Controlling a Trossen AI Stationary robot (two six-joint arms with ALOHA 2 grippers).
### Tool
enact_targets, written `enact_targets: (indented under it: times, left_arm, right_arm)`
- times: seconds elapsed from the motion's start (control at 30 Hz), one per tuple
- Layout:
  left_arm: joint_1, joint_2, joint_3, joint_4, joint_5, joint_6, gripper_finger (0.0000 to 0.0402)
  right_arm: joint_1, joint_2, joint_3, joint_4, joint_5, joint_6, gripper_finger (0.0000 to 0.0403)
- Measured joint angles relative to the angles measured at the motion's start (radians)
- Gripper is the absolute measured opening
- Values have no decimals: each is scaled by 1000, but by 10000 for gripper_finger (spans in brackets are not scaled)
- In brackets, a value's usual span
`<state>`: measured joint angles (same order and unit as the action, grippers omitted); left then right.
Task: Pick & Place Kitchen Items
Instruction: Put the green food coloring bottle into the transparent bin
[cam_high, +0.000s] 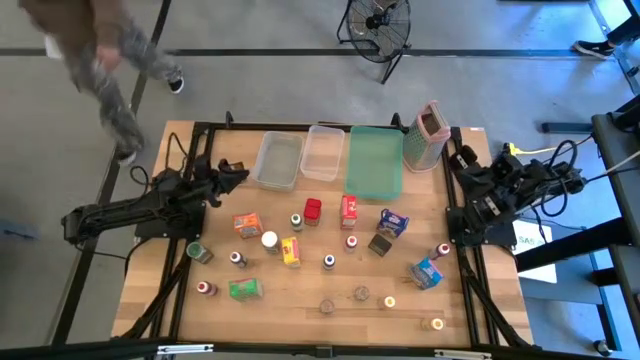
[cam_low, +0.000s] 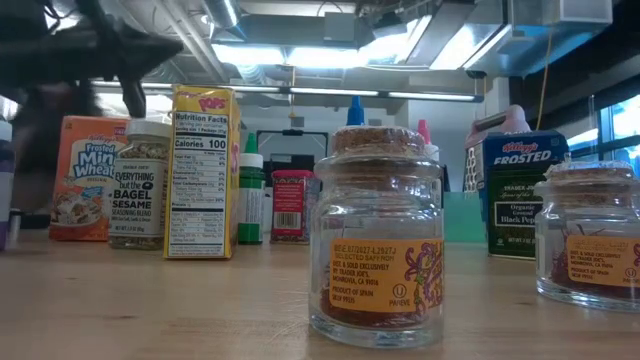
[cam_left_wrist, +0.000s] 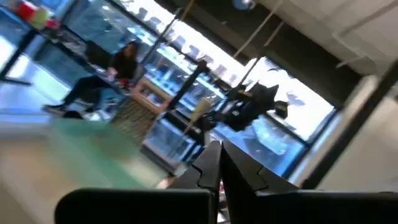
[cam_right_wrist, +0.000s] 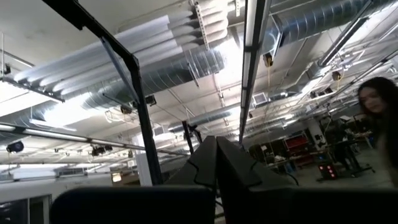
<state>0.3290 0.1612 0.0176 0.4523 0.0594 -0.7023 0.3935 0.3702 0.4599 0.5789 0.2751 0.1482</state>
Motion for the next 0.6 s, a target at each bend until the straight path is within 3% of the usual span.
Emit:
enact_targets:
  times: [0.2,0.6]
  left_arm:
    - [0,0,99,-18,106,46,41]
    - [0,58,322,-46,197,80,178]
  right_arm:
    - [0,105,36,0,53,-7,9]
    - [0,202,79,10,100,-17,28]
